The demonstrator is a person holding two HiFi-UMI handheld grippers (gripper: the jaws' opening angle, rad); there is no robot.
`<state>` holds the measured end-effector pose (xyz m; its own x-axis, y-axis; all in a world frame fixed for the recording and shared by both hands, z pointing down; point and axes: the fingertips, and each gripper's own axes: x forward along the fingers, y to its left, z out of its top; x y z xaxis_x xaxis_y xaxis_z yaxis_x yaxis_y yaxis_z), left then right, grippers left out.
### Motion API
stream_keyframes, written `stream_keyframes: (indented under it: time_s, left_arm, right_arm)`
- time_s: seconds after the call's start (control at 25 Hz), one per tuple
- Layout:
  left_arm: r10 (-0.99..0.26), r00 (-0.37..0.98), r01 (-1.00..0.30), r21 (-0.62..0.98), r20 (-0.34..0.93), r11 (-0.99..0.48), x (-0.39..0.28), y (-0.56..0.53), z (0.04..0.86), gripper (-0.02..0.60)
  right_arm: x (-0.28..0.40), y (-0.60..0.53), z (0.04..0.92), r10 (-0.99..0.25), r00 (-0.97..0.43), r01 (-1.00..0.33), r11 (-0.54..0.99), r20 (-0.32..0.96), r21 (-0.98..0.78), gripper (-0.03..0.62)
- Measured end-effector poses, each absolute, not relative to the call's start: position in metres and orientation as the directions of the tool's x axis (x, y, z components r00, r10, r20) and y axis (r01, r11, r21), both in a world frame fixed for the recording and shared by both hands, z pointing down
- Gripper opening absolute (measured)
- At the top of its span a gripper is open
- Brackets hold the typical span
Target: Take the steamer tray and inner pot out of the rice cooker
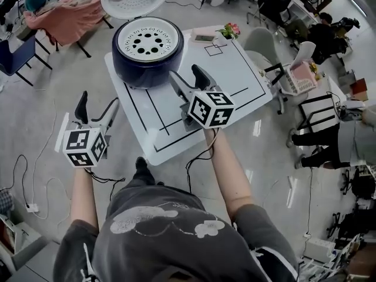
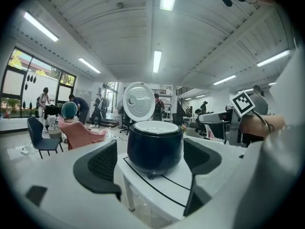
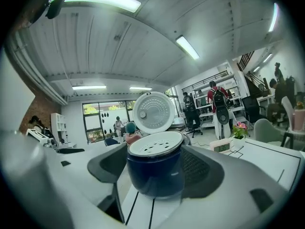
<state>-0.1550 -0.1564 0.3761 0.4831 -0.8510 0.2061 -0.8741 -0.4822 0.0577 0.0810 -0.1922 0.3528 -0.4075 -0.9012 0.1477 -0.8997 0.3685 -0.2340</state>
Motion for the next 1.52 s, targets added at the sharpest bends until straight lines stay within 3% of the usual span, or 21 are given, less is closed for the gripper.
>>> stream_keyframes:
  time_s: [0.28,0.48,0.76,1.04,1.24,1.52]
  left_arm:
    - [-0.835,0.514,-0.857,0.079,0.195,-0.509,-0.150,-0.227,0.381,0.428]
    - [-0.817,0.543,-0.840,0.108,0.195,-0.533,-0.151,-0.257,0.386,0.428]
    - [-0.804,0.564,-0.826,0.127,0.190,-0.549,-0.155,-0.282,0.394,0.428]
    - [-0.817,0.539,-0.842,0.145,0.204,-0.519,-0.155,-0.288,0.402,0.428]
    - [-0.840,0.497,-0.867,0.145,0.215,-0.476,-0.157,-0.285,0.402,0.428]
    - [-0.870,0.437,-0.898,0.168,0.231,-0.406,-0.167,-0.282,0.412,0.428]
  right_arm:
    - [0.074,-0.272,0.343,-0.897,-0.402,-0.912,0.372,0.187,-0.174,0.341]
    - [0.057,-0.305,0.352,-0.827,-0.459,-0.881,0.471,0.324,-0.045,0.341]
    - [0.046,-0.332,0.355,-0.696,-0.512,-0.750,0.648,0.504,0.133,0.339]
    - [0.040,-0.348,0.389,-0.566,-0.438,-0.571,0.775,0.699,0.270,0.341]
    - [0.026,-0.351,0.413,-0.392,-0.392,-0.412,0.884,0.832,0.223,0.339]
    - [0.010,-0.354,0.437,-0.209,-0.346,-0.319,0.943,0.915,0.095,0.334]
